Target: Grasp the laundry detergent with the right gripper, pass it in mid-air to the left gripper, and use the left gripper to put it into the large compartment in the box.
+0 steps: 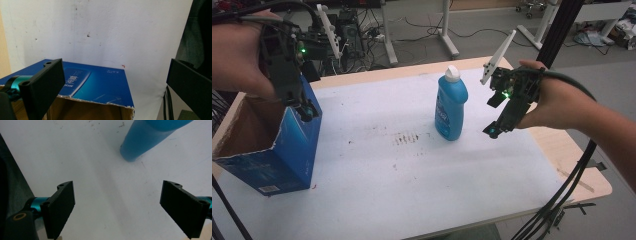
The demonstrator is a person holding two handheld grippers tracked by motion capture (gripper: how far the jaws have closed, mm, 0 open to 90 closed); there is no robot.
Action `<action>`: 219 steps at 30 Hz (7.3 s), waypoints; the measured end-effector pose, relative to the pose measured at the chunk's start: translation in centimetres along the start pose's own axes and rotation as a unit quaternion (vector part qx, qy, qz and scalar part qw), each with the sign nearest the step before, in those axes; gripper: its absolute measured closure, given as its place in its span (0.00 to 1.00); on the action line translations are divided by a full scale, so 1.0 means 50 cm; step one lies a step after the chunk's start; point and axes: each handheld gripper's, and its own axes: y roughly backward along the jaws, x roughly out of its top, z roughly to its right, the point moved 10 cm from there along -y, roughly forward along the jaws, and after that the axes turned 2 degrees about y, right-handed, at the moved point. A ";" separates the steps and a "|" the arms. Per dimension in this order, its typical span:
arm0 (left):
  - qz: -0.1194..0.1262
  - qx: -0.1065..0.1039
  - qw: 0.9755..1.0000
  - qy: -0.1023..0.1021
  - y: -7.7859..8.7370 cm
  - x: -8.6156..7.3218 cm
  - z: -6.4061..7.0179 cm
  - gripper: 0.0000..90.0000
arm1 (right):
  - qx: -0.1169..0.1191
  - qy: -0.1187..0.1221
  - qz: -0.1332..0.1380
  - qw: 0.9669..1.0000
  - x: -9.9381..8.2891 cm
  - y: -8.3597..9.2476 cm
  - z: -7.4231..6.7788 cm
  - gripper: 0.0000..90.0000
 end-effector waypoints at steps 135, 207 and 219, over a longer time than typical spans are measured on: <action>0.009 0.008 1.000 0.008 -0.026 -0.036 -0.007 0.02 | -0.250 -0.251 0.363 0.862 0.112 -0.217 0.100 0.50; 0.001 -0.029 0.996 -0.089 -0.079 0.085 0.158 0.02 | 0.165 0.174 0.358 0.903 0.320 -0.191 -0.304 0.51; -0.010 -0.022 0.995 -0.092 -0.086 0.085 0.165 0.02 | 0.172 0.171 0.363 0.900 0.354 -0.197 -0.315 0.51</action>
